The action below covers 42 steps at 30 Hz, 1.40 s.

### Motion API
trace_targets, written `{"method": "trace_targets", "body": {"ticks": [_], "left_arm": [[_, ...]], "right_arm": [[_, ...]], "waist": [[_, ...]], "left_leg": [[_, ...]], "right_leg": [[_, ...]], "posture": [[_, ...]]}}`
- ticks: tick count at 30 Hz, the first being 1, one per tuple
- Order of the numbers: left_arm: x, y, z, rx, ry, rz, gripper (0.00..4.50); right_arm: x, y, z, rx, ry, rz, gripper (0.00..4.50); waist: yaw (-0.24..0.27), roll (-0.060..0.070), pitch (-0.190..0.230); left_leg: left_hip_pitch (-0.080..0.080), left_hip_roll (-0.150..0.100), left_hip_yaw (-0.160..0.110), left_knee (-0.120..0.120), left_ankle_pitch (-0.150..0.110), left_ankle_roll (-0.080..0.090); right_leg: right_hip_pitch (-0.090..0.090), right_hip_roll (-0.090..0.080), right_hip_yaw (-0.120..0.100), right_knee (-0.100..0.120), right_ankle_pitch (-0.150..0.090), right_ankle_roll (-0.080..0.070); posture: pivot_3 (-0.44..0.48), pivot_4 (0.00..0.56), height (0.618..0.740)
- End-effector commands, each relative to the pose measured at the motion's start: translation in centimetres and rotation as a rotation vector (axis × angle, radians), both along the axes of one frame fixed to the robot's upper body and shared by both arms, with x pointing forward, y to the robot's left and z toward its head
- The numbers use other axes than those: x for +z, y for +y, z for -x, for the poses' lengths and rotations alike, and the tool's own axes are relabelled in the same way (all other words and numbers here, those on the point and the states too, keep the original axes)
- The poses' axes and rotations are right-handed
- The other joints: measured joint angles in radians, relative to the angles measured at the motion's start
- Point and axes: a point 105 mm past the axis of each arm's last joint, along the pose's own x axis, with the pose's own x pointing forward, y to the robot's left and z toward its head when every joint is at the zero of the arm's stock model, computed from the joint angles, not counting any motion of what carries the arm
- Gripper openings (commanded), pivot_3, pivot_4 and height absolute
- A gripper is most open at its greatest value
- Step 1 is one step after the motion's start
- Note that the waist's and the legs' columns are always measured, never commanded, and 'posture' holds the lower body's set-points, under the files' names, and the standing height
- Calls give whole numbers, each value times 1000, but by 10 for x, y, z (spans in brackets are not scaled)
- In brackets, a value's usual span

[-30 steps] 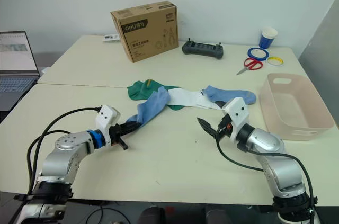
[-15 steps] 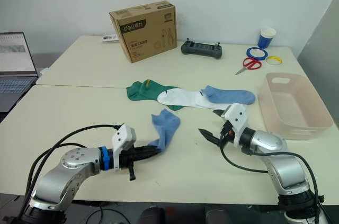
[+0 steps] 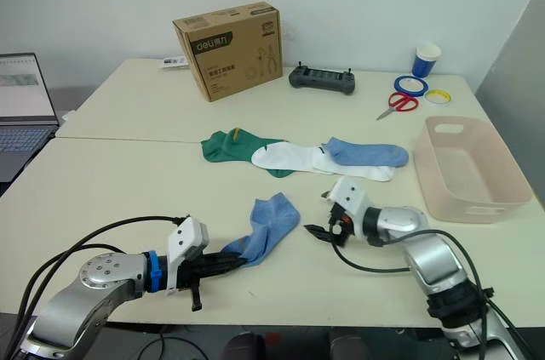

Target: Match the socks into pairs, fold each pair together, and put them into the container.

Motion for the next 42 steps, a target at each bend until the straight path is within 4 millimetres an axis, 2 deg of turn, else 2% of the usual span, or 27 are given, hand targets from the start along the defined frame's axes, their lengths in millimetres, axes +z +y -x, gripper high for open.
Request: {"method": "trace_targets", "body": {"ticks": [1,8,10,13,21,22,26,30,34,38,42], "left_arm": [[6,0,-2,5,-45,-6,23],[3,1,-2,23,-58,-21,23],[3,3,-3,28,-61,-25,0],[3,4,-3,32,-63,-28,0],[2,6,-5,34,-66,-37,0],[2,6,-5,34,-68,-38,0],[7,6,-13,41,-91,-44,0],[26,-9,-29,53,-140,25,0],[35,-21,-42,90,-168,53,0],[30,-29,-46,133,-147,68,0],[16,-39,-28,106,-70,43,0]], "right_arm": [[2,15,-1,62,-33,17,4500],[-15,27,-12,92,-38,110,4500],[-16,27,-15,90,-54,123,4115],[-16,31,-16,106,-58,122,3214],[-10,33,-14,122,-79,84,214],[-8,32,-15,115,-88,78,57],[4,21,-18,89,-175,62,57],[21,-1,-15,82,-337,79,57],[25,-23,-8,56,-410,117,57],[29,-39,13,52,-422,135,57],[20,-47,40,14,-364,150,57]], "waist": [[0,0,0],[-2,0,0],[-2,0,0],[-4,0,0],[-5,0,0],[-5,0,0],[-4,0,0],[4,0,0],[10,0,0],[8,0,0],[6,0,0]], "left_leg": [[0,0,0,0,0,0],[0,0,0,0,0,0],[0,0,0,0,0,0],[0,0,0,0,0,0],[0,0,0,0,0,0],[0,0,0,0,0,0],[0,0,0,0,0,0],[0,0,0,0,0,0],[0,0,1,0,0,0],[0,0,0,-1,0,0],[0,0,-1,-1,0,0]], "right_leg": [[0,0,0,0,1,2],[0,0,0,0,2,3],[0,0,0,0,2,3],[0,0,0,0,2,3],[0,0,0,0,2,3],[0,0,0,0,2,3],[0,0,0,0,2,3],[0,0,0,0,2,3],[0,0,0,0,2,4],[0,0,0,0,2,4],[0,1,0,0,1,4]], "posture": [[0,150,740],[0,150,740],[0,150,740],[0,150,740],[0,150,740],[0,150,740],[0,150,740],[0,150,740],[0,150,740],[0,150,740],[0,150,740]]}}
